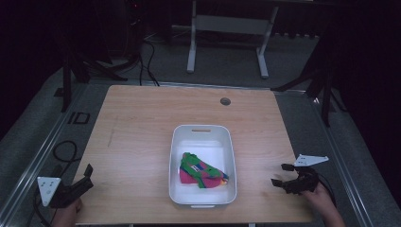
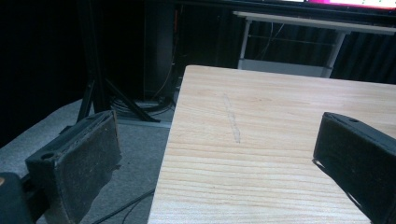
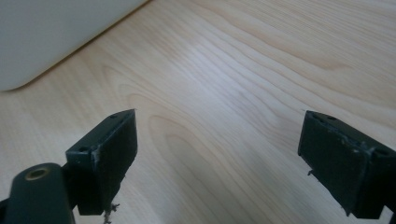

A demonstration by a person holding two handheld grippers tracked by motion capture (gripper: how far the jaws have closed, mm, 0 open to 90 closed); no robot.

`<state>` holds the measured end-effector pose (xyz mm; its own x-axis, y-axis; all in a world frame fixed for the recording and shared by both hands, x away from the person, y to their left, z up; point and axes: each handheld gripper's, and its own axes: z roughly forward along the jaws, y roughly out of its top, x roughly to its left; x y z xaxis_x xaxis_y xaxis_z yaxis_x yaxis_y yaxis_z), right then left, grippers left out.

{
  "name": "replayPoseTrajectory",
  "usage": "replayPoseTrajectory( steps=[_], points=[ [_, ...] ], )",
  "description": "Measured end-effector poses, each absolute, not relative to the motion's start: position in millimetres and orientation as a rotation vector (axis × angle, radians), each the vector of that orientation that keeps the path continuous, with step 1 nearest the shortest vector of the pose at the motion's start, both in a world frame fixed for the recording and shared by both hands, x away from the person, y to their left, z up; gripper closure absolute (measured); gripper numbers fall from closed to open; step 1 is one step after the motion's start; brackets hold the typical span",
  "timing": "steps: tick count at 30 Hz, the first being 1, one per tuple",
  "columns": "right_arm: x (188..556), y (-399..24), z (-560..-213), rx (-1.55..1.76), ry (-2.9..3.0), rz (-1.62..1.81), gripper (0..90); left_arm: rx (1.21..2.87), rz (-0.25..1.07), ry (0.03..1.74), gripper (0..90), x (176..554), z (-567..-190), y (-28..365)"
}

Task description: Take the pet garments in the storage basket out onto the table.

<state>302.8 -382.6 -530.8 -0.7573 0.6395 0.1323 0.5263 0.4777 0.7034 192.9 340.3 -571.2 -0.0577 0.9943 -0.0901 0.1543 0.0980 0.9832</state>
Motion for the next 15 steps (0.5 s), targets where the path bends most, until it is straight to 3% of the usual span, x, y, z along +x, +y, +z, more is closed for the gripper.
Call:
replayPoseTrajectory(
  steps=[15],
  points=[
    [302.8,-341.4,-493.7,0.797,2.697,1.153,12.7,1.229,1.097,1.404,1.2,192.8,-571.1,340.4]
  ],
)
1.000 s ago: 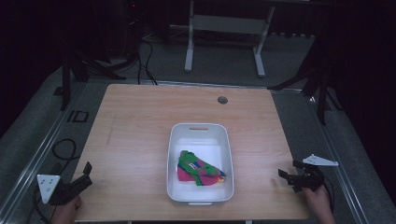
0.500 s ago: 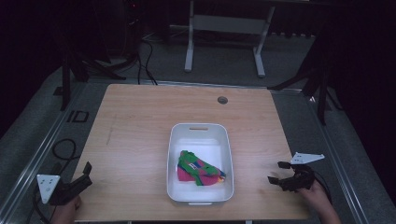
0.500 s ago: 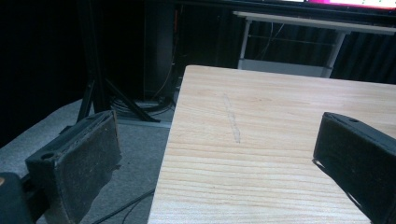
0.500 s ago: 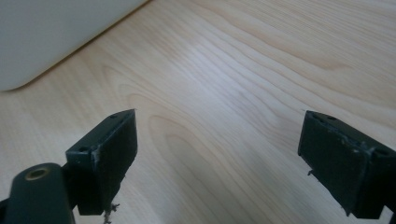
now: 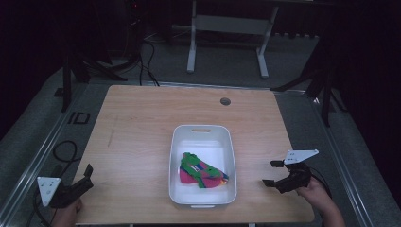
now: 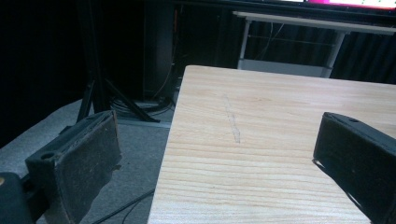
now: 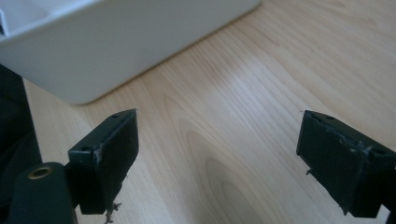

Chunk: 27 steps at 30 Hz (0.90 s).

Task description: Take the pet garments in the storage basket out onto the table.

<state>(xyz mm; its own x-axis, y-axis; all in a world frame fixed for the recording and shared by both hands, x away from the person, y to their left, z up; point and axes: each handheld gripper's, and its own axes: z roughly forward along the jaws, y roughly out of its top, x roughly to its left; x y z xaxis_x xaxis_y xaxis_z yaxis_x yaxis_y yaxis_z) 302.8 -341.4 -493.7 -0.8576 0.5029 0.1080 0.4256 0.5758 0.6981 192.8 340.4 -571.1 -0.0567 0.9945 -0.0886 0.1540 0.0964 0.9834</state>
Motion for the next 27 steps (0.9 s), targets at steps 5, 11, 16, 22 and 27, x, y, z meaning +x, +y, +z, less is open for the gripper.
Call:
replayPoseTrajectory(
  steps=[5,11,16,22,27],
  points=[
    [304.4,-327.5,-481.7,0.715,2.731,1.159,12.7,1.229,1.098,1.403,1.2,192.8,-571.1,340.4],
    [305.5,-307.8,-469.1,0.619,2.773,1.168,12.8,1.228,1.098,1.403,1.2,192.7,-571.2,340.4],
    [306.1,-292.0,-458.7,0.550,2.788,1.174,12.7,1.228,1.096,1.402,1.2,192.8,-571.2,340.5],
    [307.0,-269.8,-446.6,0.476,2.813,1.162,12.7,1.227,1.096,1.401,1.2,192.7,-571.2,340.6],
    [310.3,-253.2,-440.3,0.419,2.837,1.159,12.5,1.227,1.095,1.401,1.2,192.7,-571.2,340.6]
  ],
)
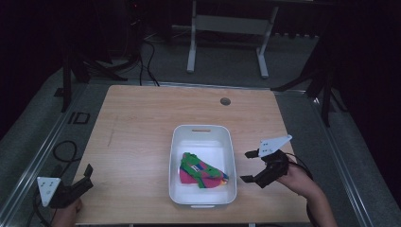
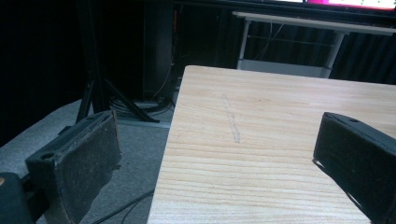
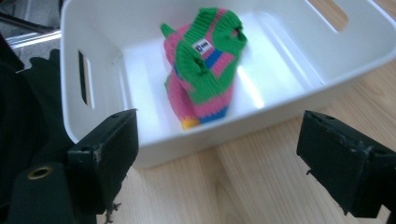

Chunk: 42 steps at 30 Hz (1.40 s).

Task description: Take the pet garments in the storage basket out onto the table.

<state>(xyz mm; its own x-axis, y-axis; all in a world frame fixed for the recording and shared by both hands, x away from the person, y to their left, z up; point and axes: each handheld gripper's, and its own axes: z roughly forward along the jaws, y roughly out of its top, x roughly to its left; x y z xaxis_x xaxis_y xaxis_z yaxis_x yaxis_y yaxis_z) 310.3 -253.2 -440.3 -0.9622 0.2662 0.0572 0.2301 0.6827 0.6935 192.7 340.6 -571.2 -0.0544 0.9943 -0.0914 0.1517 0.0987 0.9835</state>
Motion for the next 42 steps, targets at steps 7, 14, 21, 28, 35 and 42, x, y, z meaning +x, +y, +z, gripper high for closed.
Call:
replayPoseTrajectory(
  steps=[7,14,21,28,35,42],
  points=[
    [312.3,-225.8,-439.1,0.379,2.863,1.089,12.1,1.225,1.093,1.402,1.2,192.7,-571.2,340.7],
    [317.3,-196.2,-441.0,0.343,2.905,1.067,12.8,1.225,1.092,1.402,1.2,192.7,-571.2,340.9],
    [323.0,-164.7,-448.6,0.244,2.939,1.013,13.4,1.225,1.089,1.401,1.2,192.7,-571.2,341.0],
    [327.3,-137.9,-455.3,0.212,2.945,0.991,14.3,1.226,1.086,1.400,1.2,192.6,-571.2,341.2],
    [333.7,-115.1,-465.9,0.202,2.997,0.896,14.7,1.226,1.084,1.400,1.2,192.6,-571.2,341.3],
    [340.1,-99.4,-480.9,0.207,3.049,0.751,16.3,1.224,1.083,1.400,1.2,192.8,-571.2,341.4]
  ],
)
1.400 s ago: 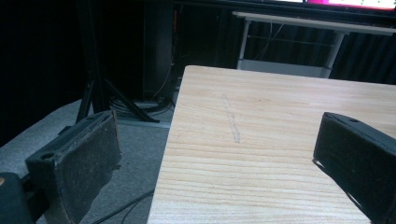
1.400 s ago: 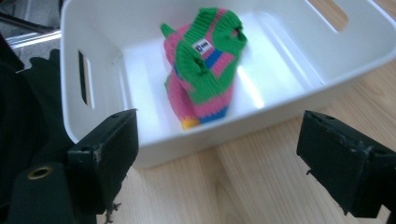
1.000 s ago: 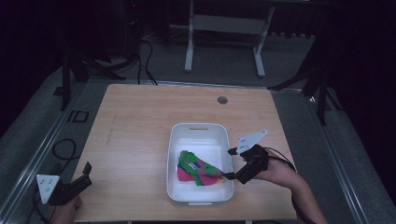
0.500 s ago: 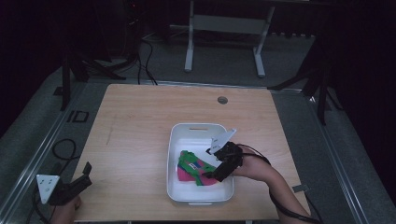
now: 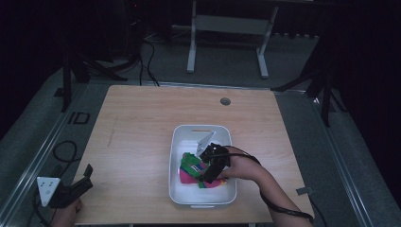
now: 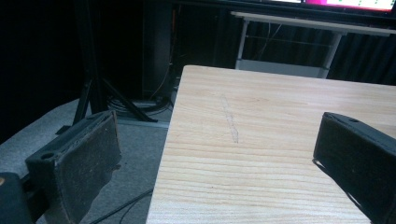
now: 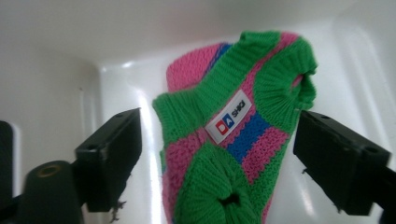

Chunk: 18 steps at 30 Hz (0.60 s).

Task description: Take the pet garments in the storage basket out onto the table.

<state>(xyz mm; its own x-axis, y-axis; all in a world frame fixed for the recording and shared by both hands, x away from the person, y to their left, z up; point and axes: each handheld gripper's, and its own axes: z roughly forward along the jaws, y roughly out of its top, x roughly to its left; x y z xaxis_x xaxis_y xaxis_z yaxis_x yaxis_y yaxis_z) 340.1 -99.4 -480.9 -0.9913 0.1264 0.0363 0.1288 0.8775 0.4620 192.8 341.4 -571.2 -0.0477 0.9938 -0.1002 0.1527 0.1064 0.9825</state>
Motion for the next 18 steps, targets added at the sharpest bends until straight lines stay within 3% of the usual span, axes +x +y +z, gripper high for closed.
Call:
replayPoseTrajectory(
  steps=[9,17,18],
  points=[
    [338.2,-75.4,-495.7,-0.154,-3.128,-0.539,17.7,1.223,1.081,1.400,1.2,192.8,-571.3,341.4],
    [335.3,-53.7,-518.2,-0.109,-3.171,-0.392,22.9,1.224,1.079,1.399,1.2,192.7,-571.2,341.6],
    [334.9,-53.3,-518.8,-0.100,-3.183,-0.399,27.7,1.224,1.080,1.399,1.2,192.7,-571.3,341.6]
  ],
)
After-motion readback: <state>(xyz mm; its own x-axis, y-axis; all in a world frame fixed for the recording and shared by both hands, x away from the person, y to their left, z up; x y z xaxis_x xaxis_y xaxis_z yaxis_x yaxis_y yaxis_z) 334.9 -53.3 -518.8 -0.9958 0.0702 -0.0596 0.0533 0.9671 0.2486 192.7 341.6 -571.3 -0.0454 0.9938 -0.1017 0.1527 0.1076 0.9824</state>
